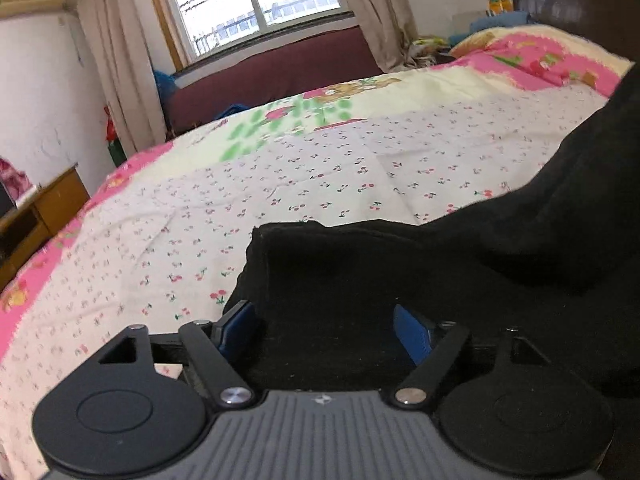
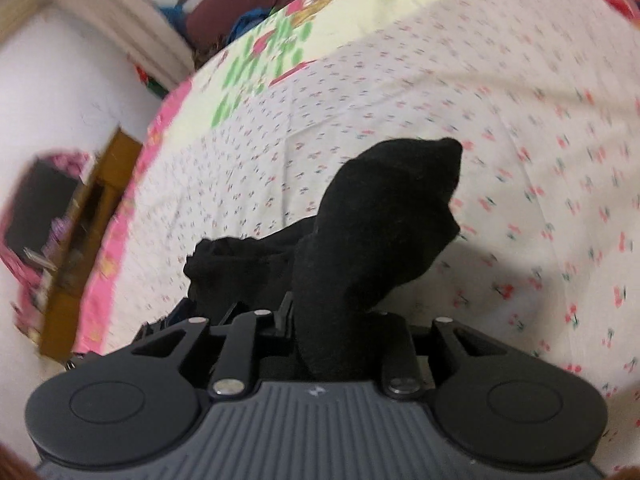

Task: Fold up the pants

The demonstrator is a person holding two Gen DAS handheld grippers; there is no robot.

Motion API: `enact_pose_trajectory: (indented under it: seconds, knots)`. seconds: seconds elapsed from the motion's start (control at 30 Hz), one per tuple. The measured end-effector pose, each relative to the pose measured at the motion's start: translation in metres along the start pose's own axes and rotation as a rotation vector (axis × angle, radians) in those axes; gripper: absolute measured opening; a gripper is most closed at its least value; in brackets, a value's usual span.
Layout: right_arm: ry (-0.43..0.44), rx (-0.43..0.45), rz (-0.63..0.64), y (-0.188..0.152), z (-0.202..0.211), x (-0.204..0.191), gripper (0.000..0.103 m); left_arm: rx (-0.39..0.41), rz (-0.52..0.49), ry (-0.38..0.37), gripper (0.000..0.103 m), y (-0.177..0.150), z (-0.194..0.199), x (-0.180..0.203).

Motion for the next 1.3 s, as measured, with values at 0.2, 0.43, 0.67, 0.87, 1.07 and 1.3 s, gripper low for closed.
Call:
enact_pose_trajectory:
  seconds: [0.2, 0.43, 0.67, 0.87, 1.07, 1.3]
  knots:
    - [-0.045, -0.036, -0.058, 0.020, -0.044, -0.059, 0.032, 0.137, 0.056, -0.057, 0.090, 0.008, 0.034, -0.012]
    - [-0.034, -0.011, 0.034, 0.011, -0.041, -0.109, 0.028, 0.192, 0.036, -0.169, 0.091, 0.015, 0.038, -0.005]
    - [-0.068, 0.099, -0.232, -0.015, 0.017, -0.010, 0.021, 0.213, -0.348, -0.246, 0.091, 0.014, 0.030, 0.054]
    - [0.001, 0.144, -0.433, -0.031, 0.025, 0.080, 0.020, 0.226, -0.415, -0.370, 0.091, 0.022, 0.049, 0.078]
    - [0.109, 0.141, -0.480, -0.040, 0.014, 0.110, 0.019, 0.067, -0.436, -0.235, 0.092, 0.046, -0.019, 0.099]
    - [0.151, 0.157, -0.514, -0.045, 0.007, 0.125, 0.019, 0.028, -0.343, -0.206, 0.103, 0.067, -0.041, 0.100]
Point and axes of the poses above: each gripper's, at about its wrist camera, not at the fingertips, and z roughly against the way its jaws point, x to its right, y to its top, the point moved 7 cm from there along -z, roughly the way its jaws point
